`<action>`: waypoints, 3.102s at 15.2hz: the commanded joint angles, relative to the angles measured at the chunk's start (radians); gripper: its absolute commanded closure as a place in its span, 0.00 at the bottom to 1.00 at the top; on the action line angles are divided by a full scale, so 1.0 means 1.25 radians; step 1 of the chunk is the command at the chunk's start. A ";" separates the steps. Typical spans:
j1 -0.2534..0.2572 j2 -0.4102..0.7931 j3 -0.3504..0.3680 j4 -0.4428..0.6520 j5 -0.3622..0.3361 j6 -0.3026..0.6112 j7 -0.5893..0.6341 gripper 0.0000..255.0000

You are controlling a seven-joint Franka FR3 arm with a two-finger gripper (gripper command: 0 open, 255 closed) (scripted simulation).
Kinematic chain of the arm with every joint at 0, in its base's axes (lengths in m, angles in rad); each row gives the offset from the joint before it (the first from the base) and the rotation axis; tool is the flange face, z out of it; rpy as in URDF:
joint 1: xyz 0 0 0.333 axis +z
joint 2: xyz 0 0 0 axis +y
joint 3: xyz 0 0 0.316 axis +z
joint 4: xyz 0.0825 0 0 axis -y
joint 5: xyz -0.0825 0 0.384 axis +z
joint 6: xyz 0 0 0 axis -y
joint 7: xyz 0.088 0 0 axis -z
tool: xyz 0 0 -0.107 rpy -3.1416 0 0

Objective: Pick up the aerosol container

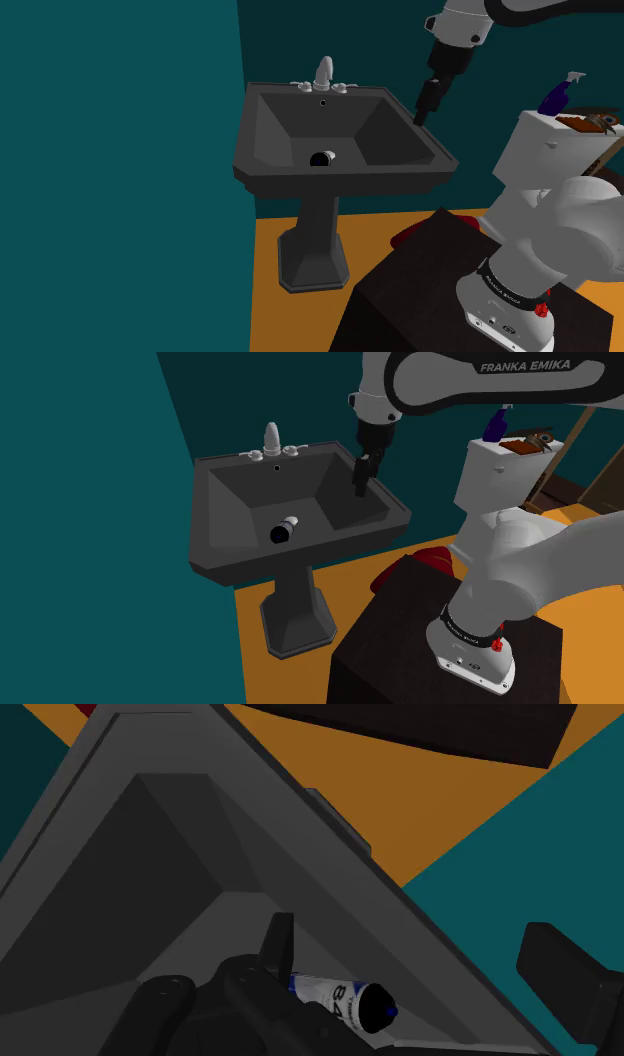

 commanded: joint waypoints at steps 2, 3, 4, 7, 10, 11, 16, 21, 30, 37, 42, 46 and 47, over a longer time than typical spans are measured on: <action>-0.005 0.042 0.007 0.020 0.008 0.006 0.023 0.00; -0.010 0.085 0.014 0.041 0.016 0.012 0.045 0.00; -0.015 0.127 0.020 0.062 0.023 0.016 0.068 0.00; -0.029 0.252 0.034 0.133 0.042 0.025 0.132 0.00; -0.039 0.375 0.043 0.210 0.059 0.025 0.194 0.00; -0.042 0.416 0.044 0.237 0.064 0.024 0.214 0.00; -0.053 0.615 0.041 0.383 0.092 0.006 0.306 0.00; -0.062 0.810 0.029 0.547 0.127 -0.030 0.388 0.00; -0.090 1.170 0.006 0.903 0.209 -0.136 0.529 0.00; -0.095 1.250 0.003 0.952 0.221 -0.121 0.542 0.00; -0.094 1.265 0.003 0.950 0.221 -0.105 0.537 1.00; -0.094 1.265 0.003 0.947 0.221 -0.103 0.537 1.00; -0.094 1.264 0.003 0.945 0.221 -0.102 0.536 1.00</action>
